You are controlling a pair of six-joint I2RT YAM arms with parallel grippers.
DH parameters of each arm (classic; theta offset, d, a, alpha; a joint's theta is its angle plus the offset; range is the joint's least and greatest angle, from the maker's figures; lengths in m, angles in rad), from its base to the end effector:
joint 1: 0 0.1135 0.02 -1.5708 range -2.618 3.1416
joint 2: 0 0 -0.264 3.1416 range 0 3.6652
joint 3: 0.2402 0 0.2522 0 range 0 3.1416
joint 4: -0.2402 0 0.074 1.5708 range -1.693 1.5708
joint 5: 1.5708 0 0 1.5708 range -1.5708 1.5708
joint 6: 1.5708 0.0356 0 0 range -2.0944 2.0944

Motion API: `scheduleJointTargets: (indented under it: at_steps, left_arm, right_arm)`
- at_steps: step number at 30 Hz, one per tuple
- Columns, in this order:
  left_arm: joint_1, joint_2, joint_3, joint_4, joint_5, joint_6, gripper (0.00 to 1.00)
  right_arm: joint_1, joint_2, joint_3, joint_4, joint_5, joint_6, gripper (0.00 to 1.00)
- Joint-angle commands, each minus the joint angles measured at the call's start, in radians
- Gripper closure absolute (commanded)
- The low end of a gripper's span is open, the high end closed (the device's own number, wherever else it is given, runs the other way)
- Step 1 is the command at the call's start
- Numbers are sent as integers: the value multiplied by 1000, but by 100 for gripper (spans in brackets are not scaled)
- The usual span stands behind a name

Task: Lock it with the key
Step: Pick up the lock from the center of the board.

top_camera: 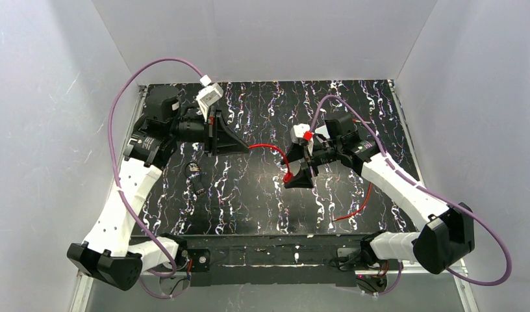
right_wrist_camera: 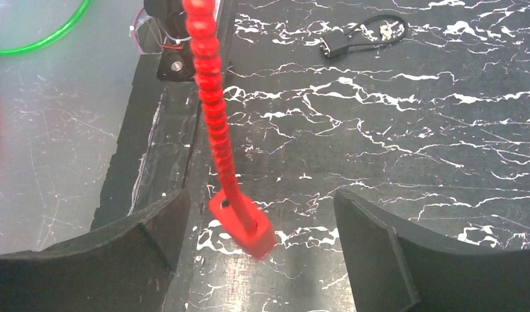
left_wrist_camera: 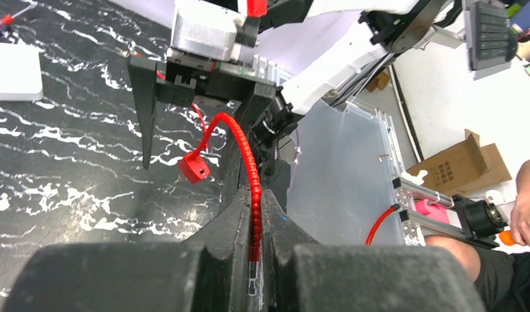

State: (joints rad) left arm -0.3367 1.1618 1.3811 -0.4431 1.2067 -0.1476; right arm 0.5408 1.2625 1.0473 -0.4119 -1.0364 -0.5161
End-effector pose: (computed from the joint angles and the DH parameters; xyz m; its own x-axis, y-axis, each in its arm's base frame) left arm 0.2019 -0.1059 0.4483 -0.3510 0.0674 -0.9340 0.9362 0.0455 -0.3485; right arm 0.2128 0.1635 0.3173 -0.0133 -0.3012 -0.9535 -0.9959 -0.0813 0.0396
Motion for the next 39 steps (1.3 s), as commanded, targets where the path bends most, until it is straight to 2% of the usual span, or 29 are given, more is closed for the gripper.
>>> scheduleJointTargets:
  at_steps: [1,6,10,26,31,39]
  left_arm:
    - [6,-6,11,154,108,-115,100]
    - [14,13,29,228,113,-181,100]
    - [27,20,32,248,111,-195,100]
    - [70,26,-1,431,129,-343,100]
    - [71,15,-20,437,123,-348,100]
    - [71,-25,-86,394,43,-307,100]
  right_arm:
    - [7,-15,14,21,-39,-61,13]
    - [15,-39,-2,21,-70,-55,31]
    - [19,-54,-11,-3,-86,-56,41]
    - [27,-58,-39,22,-113,-10,46]
    - [27,-57,-34,68,-126,54,56]
    - [27,-66,-49,246,-145,282,80]
